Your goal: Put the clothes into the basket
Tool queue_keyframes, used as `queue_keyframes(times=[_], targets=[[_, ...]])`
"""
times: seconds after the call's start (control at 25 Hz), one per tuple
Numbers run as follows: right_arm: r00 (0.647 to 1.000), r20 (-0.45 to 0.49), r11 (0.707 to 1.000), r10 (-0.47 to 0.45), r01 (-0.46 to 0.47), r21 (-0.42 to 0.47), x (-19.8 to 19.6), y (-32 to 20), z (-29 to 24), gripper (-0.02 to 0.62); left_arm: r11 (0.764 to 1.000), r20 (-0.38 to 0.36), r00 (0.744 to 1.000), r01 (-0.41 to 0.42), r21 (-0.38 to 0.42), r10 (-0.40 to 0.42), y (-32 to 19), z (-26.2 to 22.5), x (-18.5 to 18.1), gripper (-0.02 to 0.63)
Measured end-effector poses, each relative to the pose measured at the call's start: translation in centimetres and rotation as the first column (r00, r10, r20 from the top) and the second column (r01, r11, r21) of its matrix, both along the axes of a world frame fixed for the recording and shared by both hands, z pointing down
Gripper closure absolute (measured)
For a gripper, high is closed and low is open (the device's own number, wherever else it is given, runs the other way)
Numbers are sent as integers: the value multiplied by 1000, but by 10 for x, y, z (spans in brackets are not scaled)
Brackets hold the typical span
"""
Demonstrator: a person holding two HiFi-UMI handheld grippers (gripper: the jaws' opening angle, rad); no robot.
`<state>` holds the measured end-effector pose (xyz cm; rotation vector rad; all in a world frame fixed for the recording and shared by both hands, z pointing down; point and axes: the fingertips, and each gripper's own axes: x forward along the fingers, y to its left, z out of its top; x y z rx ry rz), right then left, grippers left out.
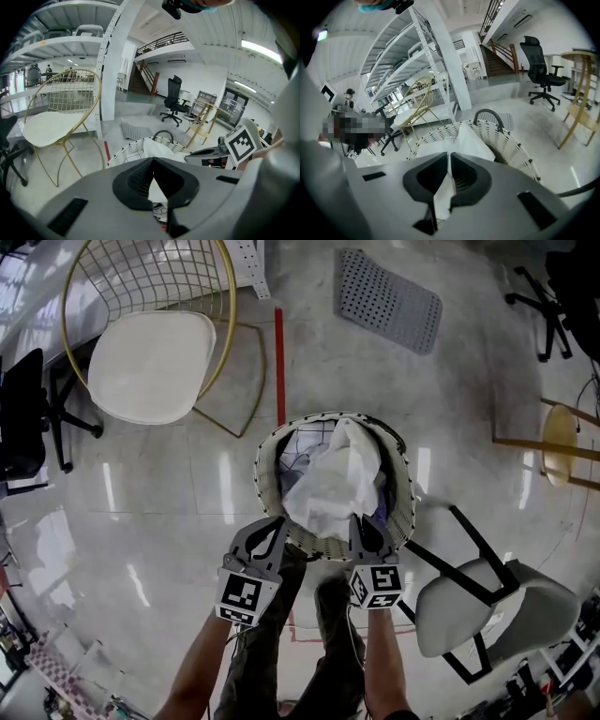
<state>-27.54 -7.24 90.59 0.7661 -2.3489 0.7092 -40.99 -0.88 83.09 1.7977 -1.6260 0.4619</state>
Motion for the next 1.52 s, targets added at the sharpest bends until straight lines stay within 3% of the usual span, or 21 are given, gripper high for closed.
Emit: queue_keyframes(times=[0.12, 0.16, 0.2, 0.24, 0.4, 0.68, 1.08, 1.32, 1.52], targets=[[1000, 18, 1000, -2, 2, 15, 0, 3, -11, 551, 1000, -2, 1000, 3, 5, -3, 3, -9, 2, 600], [1000, 26, 1000, 2, -3, 23, 0, 3, -15, 494, 1000, -1, 1000, 1, 8, -1, 4, -12, 3, 600], [999, 35, 999, 9, -10, 30, 1, 2, -19, 397, 1000, 1, 1000, -2, 11, 2, 4, -15, 3, 600], [999, 42, 999, 17, -19, 39, 2, 0, -23, 357, 1000, 5, 1000, -6, 17, 6, 3, -19, 3, 600], [998, 59, 997, 31, -35, 67, 9, -10, -40, 311, 999, 18, 1000, -12, 37, 11, -5, -33, 8, 600], [996, 71, 991, 54, -62, 116, 27, -25, -88, 312, 997, 40, 999, -24, 79, 21, -15, -73, 21, 600], [989, 144, 960, 36, -74, 270, 35, -39, -231, 337, 974, 126, 991, -72, 215, 46, -39, -196, 36, 600], [986, 160, 935, 40, -93, 343, 50, -51, -308, 399, 948, 180, 983, -84, 306, 29, -52, -273, 40, 600], [977, 203, 905, 59, -138, 403, 69, -54, -379, 496, 928, 207, 978, -99, 360, 24, -54, -332, 52, 600]])
